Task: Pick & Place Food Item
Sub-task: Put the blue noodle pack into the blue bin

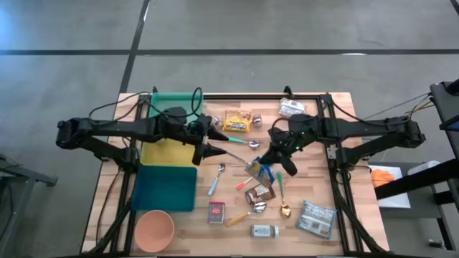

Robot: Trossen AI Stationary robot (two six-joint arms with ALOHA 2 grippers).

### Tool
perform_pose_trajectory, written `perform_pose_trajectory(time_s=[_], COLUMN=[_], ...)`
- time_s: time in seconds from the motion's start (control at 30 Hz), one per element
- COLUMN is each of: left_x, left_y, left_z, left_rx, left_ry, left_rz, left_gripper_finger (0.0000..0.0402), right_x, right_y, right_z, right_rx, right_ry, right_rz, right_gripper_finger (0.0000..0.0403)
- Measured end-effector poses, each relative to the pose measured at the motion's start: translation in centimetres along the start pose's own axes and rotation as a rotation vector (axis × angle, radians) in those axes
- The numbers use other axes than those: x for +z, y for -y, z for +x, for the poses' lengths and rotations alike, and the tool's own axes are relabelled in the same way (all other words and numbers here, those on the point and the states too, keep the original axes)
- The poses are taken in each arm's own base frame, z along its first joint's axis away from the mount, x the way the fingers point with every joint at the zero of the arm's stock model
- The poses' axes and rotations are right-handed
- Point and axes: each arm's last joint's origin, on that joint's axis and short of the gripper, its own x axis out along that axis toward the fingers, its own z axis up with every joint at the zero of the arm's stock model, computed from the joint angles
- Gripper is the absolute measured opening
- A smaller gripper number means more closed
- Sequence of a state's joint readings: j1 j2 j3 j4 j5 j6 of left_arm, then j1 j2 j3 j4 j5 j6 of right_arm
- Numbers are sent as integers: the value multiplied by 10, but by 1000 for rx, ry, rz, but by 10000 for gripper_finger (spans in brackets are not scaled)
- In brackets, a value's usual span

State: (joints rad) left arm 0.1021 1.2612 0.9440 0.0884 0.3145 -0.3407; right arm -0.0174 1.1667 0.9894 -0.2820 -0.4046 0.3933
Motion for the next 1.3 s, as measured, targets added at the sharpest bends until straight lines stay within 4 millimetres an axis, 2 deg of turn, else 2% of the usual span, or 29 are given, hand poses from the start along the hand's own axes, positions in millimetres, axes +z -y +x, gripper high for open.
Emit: perform_pose_trajectory(time_s=[0.17,0.47,0.7,1.0,1.3], left_x=[-4,7,15,8,7], left_y=[0,5,4,8,9], left_z=[21,57,81,93,94], left_rx=[-24,-95,-152,-215,-221], left_ry=[-4,-34,-54,-97,-91], left_rz=[1,15,15,15,42], left_gripper_finger=[328,330,330,330,323], right_x=[9,14,16,22,23], right_y=[-5,-7,-3,-6,-9], right_z=[-2,-3,7,9,9], right_rx=[23,30,44,98,129], right_ry=[64,109,122,162,178], right_rz=[-29,-47,-46,-67,-80], right_gripper_finger=[7,8,8,8,8])
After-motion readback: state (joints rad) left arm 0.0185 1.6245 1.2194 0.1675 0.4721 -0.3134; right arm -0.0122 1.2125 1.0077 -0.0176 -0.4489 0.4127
